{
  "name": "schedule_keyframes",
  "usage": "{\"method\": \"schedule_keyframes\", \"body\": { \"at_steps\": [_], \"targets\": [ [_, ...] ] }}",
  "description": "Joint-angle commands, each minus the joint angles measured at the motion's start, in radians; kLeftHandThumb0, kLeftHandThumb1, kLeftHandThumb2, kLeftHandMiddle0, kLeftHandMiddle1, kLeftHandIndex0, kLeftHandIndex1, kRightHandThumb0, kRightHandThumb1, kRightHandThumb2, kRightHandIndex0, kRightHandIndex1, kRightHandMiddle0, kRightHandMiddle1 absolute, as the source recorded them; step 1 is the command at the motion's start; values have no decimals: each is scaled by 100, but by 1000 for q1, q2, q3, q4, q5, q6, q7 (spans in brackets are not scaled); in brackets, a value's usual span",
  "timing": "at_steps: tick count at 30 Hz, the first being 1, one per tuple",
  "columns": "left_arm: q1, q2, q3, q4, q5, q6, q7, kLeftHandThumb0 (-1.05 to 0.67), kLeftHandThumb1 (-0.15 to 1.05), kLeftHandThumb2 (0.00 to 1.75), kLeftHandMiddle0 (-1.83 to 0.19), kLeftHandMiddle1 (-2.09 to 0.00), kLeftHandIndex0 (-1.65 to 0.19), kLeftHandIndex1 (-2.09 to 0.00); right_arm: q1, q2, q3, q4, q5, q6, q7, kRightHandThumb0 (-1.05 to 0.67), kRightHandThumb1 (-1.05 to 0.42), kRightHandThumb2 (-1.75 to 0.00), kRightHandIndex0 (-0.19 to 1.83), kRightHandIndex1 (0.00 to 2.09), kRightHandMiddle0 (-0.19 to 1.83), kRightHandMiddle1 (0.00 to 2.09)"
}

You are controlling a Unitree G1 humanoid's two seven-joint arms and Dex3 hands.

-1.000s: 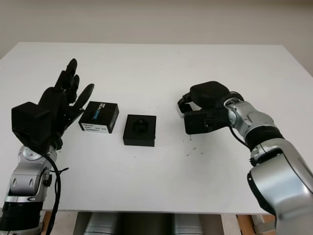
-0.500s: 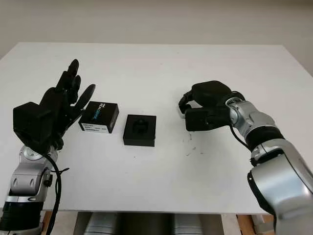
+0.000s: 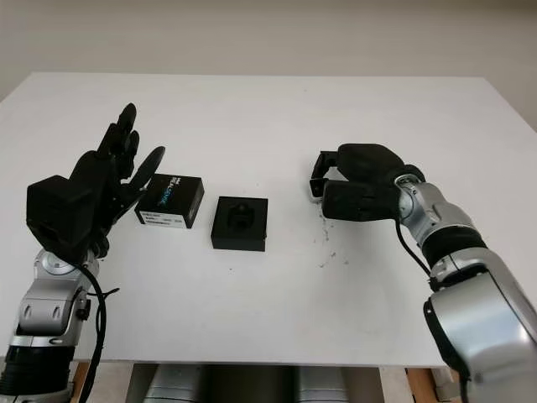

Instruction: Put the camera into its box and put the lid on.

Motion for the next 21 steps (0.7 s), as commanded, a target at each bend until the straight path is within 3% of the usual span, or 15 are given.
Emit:
{"method": "schedule_keyframes", "body": {
  "at_steps": [1, 5, 21],
  "targets": [
    [-10, 4, -2, -5, 0, 3, 1, -74, 105, 27, -1, -5, 0, -6, 9, 8, -20, 3, 17, 5, 5, -28, -91, -5, 43, 5, 41, 129],
    [-8, 3, -4, -6, 1, 4, 1, -74, 105, 27, -1, -5, 0, -6, 27, 17, -57, 0, 61, 6, 8, -26, -91, -5, 42, 5, 36, 139],
    [0, 1, -4, -12, -1, 11, 1, -74, 105, 27, -1, -6, 0, -6, 76, 54, -192, -93, 213, 55, 38, -25, -92, -5, 38, 4, 31, 141]
  ]
}}
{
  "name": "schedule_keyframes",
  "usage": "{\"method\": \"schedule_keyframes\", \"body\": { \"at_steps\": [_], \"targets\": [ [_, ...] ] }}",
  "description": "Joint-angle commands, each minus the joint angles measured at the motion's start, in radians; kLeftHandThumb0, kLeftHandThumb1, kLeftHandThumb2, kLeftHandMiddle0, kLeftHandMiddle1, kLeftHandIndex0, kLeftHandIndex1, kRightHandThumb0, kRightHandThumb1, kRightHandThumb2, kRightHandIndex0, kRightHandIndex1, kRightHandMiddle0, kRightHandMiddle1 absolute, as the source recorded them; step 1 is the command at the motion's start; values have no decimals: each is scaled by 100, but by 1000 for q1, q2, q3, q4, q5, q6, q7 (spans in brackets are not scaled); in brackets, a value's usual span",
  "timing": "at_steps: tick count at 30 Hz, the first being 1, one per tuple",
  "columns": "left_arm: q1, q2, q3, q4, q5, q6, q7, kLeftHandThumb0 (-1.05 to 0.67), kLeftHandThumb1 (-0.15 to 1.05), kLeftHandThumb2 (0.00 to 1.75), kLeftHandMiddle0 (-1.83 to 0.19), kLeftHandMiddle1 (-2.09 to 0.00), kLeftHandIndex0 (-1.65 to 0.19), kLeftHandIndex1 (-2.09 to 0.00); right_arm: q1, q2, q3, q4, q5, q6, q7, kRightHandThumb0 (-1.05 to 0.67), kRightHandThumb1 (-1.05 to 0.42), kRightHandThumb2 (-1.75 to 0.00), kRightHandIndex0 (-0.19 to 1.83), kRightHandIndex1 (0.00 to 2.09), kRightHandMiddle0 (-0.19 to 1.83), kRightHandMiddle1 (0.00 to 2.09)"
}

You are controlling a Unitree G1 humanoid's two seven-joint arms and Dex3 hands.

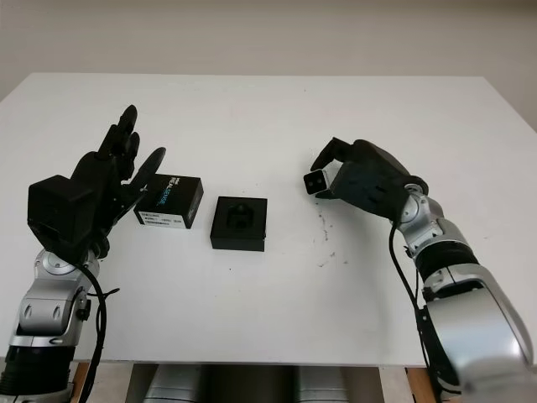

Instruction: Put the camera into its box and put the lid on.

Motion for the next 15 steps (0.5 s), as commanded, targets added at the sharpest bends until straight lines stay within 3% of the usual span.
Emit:
{"method": "schedule_keyframes", "body": {
  "at_steps": [1, 15],
  "targets": [
    [2, 1, -3, -13, 0, 1, 0, -74, 105, 27, -1, -6, 0, -6, 13, 11, -26, -32, 23, 10, 4, -26, -92, -5, 38, 4, 30, 142],
    [11, 12, 0, -12, 5, -13, -12, -75, 105, 28, -1, -5, 0, -5, 140, 101, -159, -279, 199, 98, 66, -32, -93, -5, 30, 4, 26, 164]
  ]
}}
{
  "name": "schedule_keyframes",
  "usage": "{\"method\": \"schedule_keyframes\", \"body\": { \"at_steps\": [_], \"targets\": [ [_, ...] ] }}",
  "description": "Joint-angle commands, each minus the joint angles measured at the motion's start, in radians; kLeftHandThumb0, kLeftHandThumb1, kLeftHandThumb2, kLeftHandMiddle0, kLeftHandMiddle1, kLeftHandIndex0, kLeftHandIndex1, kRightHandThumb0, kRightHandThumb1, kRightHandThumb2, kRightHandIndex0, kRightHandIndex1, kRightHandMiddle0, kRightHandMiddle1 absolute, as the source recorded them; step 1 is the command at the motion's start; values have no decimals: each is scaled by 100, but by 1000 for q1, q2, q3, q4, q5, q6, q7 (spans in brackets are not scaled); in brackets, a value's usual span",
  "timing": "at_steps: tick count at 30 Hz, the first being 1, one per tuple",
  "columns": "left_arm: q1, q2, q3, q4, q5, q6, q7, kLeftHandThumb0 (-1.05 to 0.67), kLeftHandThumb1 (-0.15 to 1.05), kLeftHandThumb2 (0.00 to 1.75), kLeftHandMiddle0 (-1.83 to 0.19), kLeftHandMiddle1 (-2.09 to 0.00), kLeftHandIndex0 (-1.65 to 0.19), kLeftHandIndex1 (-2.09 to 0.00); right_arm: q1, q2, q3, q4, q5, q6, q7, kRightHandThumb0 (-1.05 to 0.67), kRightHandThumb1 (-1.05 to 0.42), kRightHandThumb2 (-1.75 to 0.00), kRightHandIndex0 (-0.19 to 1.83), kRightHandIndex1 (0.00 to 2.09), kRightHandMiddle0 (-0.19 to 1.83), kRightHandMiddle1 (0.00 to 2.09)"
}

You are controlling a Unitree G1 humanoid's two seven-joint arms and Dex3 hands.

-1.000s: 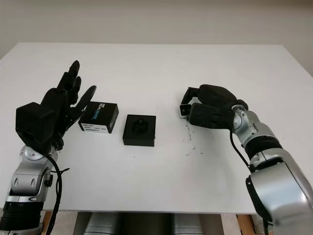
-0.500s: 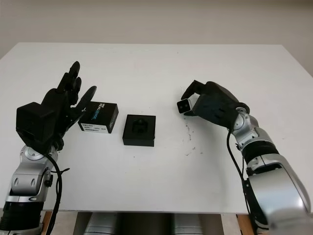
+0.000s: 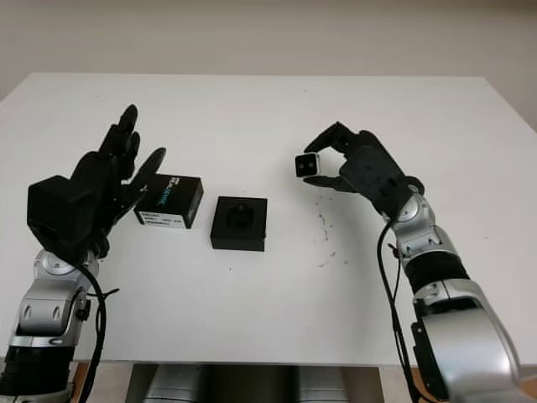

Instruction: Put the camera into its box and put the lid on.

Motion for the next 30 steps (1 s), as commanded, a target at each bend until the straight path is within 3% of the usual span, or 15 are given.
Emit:
{"method": "schedule_keyframes", "body": {
  "at_steps": [1, 4, 9, 13, 19, 30],
  "targets": [
    [10, 9, 1, -15, 3, 1, 1, -75, 105, 28, -1, -6, 0, -6, 31, 28, -31, -68, 38, 23, 5, -34, -93, -5, 29, 3, 27, 166],
    [12, 9, 5, -19, -6, 2, -5, -75, 105, 28, 0, -5, 1, -5, 89, 78, -68, -188, 107, 97, 17, -34, -94, -6, 25, 2, 22, 171],
    [14, 11, 5, -21, -6, 3, -7, -75, 105, 28, 0, -5, 1, -5, 203, 174, -114, -490, 227, 382, 9, -37, -98, -7, 18, 0, 17, 169],
    [16, 13, 2, -24, 0, 1, -9, -75, 105, 29, -1, -6, 1, -5, 261, 221, -121, -621, 263, 495, -3, -39, -98, -6, 16, 1, 18, 173],
    [23, 15, 2, -33, 6, 5, -6, -75, 105, 28, -1, -5, 1, -5, 321, 248, -94, -712, 251, 544, 11, -41, -97, -5, 16, 3, 20, 173],
    [26, 15, 10, -45, -11, 20, -10, -75, 105, 28, 1, -5, 2, -5, 374, 249, -23, -750, 200, 523, 65, -43, -94, -5, 14, 4, 26, 176]
  ]
}}
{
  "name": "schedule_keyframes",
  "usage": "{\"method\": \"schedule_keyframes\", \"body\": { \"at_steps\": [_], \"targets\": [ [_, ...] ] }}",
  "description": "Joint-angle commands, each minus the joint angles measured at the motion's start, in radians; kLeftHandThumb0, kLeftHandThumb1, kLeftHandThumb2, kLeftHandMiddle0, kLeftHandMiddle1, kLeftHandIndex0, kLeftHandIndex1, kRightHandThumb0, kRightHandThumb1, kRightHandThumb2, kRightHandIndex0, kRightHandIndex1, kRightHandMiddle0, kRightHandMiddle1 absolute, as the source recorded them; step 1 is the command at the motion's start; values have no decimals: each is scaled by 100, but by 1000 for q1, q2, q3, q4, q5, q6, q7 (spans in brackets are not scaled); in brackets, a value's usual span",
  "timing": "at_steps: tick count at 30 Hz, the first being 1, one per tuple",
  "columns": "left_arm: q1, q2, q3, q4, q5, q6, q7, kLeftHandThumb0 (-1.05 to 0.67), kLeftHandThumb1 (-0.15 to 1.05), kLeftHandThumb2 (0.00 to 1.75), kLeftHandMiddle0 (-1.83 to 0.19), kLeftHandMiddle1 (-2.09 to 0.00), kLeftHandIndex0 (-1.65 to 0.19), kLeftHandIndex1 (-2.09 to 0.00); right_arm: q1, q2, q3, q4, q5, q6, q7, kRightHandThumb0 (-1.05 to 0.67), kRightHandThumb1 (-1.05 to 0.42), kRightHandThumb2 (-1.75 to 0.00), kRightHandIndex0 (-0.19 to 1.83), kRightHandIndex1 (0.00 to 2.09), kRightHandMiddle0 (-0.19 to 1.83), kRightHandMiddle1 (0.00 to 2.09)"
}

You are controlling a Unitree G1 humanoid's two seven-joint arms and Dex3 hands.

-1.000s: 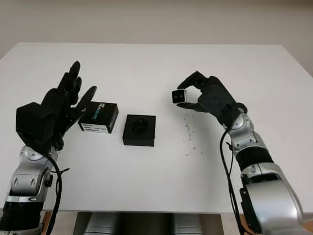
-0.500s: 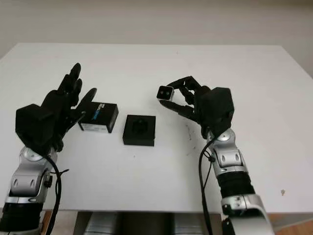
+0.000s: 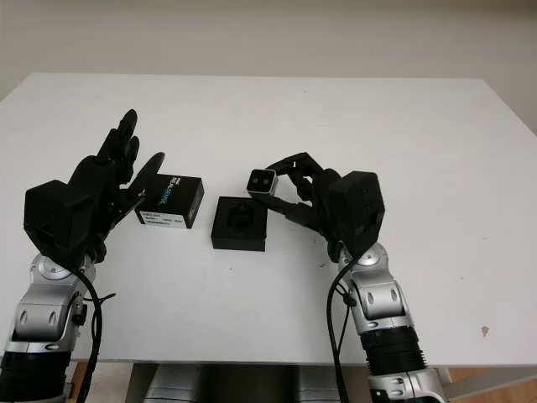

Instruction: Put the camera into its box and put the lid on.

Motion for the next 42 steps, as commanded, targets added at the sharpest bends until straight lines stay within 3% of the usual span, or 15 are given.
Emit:
{"method": "schedule_keyframes", "body": {
  "at_steps": [1, 14, 29, 42],
  "targets": [
    [1, 8, 5, -19, 0, 3, 1, -75, 105, 28, 1, -5, 2, -5, 7, -7, 9, -20, -7, -11, 17, -43, -94, -5, 14, 4, 27, 176],
    [1, 6, 6, -16, -7, -1, -1, -74, 105, 28, 1, -5, 2, -5, -58, -53, 56, 116, -68, -83, 146, -49, -91, -5, 16, 6, 35, 176],
    [0, 8, 3, -23, -2, 11, 2, -75, 105, 29, 1, -5, 2, -5, -129, -31, 49, 321, -98, -199, 88, -48, -92, -6, 16, 6, 33, 175],
    [1, 11, 5, -28, -9, 13, -1, -74, 105, 28, 1, -5, 2, -5, -141, -14, 55, 347, -104, -207, 83, -47, -91, -5, 17, 5, 31, 175]
  ]
}}
